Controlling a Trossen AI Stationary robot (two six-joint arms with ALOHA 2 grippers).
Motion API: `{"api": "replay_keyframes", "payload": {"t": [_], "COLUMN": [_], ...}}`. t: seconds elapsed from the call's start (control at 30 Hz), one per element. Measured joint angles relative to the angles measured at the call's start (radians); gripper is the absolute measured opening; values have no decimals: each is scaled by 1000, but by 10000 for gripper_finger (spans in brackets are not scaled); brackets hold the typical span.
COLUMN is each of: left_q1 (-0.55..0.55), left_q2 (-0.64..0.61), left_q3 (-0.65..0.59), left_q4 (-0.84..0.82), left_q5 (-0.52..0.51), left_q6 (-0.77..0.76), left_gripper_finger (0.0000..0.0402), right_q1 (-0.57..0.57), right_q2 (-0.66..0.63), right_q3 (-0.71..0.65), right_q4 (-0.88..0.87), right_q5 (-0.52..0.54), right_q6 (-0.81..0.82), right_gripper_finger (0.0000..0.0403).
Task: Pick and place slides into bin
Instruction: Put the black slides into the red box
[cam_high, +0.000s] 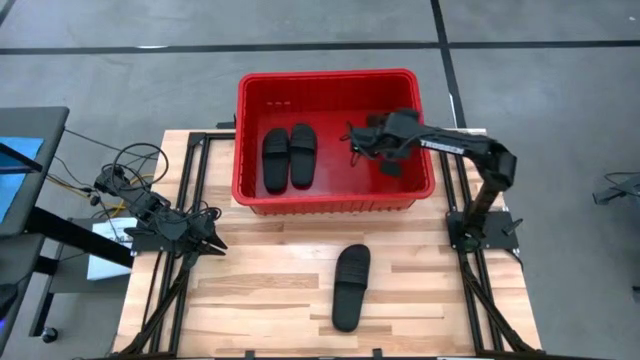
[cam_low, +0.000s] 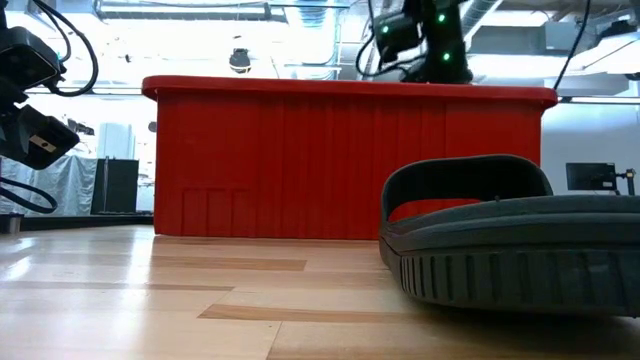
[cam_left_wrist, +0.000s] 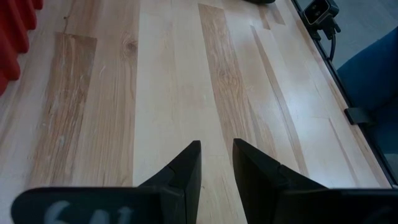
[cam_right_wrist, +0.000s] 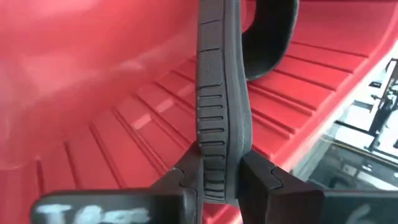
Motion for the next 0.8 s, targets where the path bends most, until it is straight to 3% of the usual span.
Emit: {"api": "replay_keyframes", "payload": {"t": [0.2,0.57,0.8], "left_q1": [0,0,0], "left_q2": [0,0,0], "left_q3": [0,0,0], "left_q4": [0,0,0], "left_q5": [0,0,0], "left_q6": [0,0,0], "left_gripper_finger": [81,81,81], "right_q1": [-13,-27,-28], "right_q2": [69,204,252], "right_q3": [36,245,266], "right_q4": [34,22,-17], "right_q5": [18,20,22], "right_q6": [1,-8,-17], "right_gripper_finger": [50,50,50]}}
